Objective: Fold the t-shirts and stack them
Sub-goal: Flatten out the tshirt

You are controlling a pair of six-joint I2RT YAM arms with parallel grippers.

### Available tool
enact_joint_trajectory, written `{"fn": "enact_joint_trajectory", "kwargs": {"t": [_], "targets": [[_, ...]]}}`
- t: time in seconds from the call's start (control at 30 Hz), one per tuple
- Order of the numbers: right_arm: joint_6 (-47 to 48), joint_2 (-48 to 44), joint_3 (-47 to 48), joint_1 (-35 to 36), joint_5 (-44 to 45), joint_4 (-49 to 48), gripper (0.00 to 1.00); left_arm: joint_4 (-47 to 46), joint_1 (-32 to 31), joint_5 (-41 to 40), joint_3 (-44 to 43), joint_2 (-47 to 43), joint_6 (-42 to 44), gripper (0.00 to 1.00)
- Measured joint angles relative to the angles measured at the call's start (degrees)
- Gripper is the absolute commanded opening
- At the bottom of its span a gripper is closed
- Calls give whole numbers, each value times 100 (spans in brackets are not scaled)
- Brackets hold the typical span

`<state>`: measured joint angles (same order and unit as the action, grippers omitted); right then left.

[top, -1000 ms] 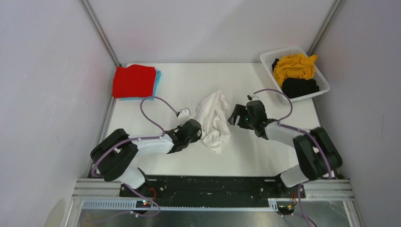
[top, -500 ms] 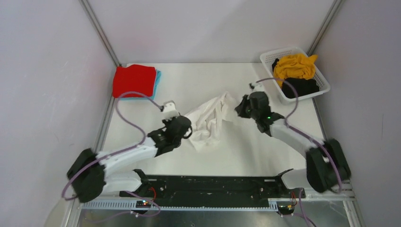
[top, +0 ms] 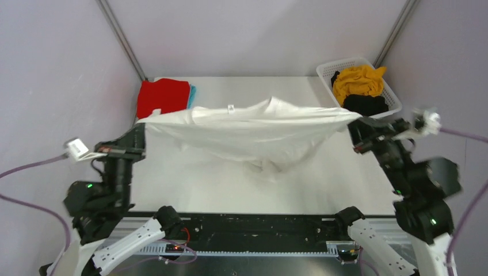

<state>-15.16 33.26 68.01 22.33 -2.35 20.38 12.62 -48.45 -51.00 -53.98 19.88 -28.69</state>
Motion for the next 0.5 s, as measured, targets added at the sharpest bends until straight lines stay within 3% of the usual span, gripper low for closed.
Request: {"fn": "enact_joint_trajectory", "kwargs": {"t": [0.23, 0.5], "targets": [[22, -490, 990, 2, -654, 640, 0, 129, -2, 1370, -651, -468, 398, 0], [-22, 44, 2686, -20, -1163, 1333, 0, 323, 0, 2433, -2079, 146, 778, 0]]}}
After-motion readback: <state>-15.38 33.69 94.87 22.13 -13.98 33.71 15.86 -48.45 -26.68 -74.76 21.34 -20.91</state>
